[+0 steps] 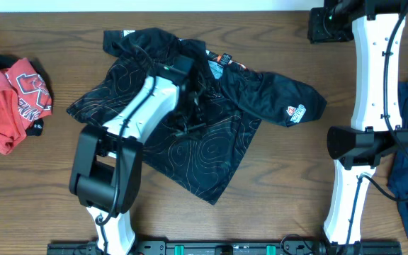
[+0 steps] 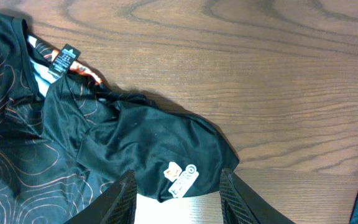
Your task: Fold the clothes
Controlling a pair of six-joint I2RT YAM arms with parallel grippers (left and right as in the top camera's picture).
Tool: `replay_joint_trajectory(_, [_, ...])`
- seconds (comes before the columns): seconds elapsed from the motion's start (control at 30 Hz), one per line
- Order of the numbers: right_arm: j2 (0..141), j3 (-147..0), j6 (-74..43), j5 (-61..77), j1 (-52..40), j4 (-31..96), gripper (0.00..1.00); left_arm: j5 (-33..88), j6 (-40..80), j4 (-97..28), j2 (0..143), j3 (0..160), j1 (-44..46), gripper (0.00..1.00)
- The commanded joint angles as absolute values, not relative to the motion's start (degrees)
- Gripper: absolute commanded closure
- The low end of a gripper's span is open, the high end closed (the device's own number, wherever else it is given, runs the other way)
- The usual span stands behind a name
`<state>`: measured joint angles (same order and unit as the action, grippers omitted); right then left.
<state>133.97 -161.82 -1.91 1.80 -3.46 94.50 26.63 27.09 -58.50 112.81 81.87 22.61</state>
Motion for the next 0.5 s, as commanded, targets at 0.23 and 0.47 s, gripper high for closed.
replay_joint_trajectory(0.23, [132.35,-161.75,-0.73,4.95,-3.22,94.74,0.58,26.81,30.15,-53.34,113.08,71.44,23.05,0.94])
replay_joint_trajectory(0.47, [132.35,-161.75,-0.73,4.97,-3.29,95.02,0.58,26.76,30.79,-50.39,113.12,69.19,19.05,0.94])
